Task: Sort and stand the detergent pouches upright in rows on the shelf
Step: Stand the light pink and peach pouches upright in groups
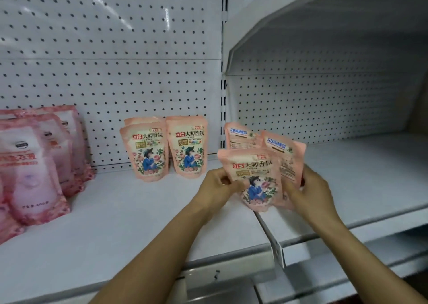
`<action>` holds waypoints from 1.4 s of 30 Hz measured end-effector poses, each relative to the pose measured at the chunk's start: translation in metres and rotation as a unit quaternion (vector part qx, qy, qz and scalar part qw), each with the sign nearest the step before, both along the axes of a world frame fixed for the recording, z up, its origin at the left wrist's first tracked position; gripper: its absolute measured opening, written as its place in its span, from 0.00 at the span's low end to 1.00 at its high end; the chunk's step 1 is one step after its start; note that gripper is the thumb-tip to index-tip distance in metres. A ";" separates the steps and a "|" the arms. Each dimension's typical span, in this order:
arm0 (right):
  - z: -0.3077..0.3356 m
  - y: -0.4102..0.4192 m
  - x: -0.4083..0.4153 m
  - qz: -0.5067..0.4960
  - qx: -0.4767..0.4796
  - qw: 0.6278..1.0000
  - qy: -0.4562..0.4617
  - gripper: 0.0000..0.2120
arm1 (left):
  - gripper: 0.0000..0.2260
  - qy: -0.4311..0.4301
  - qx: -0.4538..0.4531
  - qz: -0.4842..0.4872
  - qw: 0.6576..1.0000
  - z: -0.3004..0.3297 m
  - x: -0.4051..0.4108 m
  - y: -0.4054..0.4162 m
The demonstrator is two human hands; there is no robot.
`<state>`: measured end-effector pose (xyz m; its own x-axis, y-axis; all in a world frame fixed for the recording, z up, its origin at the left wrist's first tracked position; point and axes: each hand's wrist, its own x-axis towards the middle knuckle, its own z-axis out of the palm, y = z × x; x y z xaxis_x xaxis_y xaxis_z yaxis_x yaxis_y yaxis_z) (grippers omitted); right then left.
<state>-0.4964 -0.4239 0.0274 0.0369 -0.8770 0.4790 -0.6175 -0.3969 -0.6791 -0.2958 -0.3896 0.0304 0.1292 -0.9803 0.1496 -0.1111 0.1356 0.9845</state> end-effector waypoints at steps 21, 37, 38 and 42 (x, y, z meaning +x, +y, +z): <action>-0.007 0.027 0.116 0.263 -0.009 0.963 -0.064 0.17 | 0.14 0.056 -0.028 0.214 0.975 -0.023 0.170 0.051; -0.008 -0.006 0.115 0.360 0.096 0.926 -0.066 0.21 | 0.11 0.136 -0.022 0.237 0.962 -0.031 0.191 0.043; -0.008 -0.013 0.113 0.334 0.069 0.939 -0.039 0.22 | 0.11 0.138 -0.022 0.237 0.962 -0.031 0.191 0.043; -0.002 -0.027 0.115 0.298 -0.005 0.920 0.254 0.13 | 0.11 0.132 -0.018 0.235 0.963 -0.029 0.188 0.045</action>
<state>-0.3818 -0.4510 0.0258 0.7315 -0.6237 0.2757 -0.5242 -0.7729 -0.3576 -0.1081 -0.3446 0.0011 0.5955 -0.7991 0.0828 0.0852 0.1652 0.9826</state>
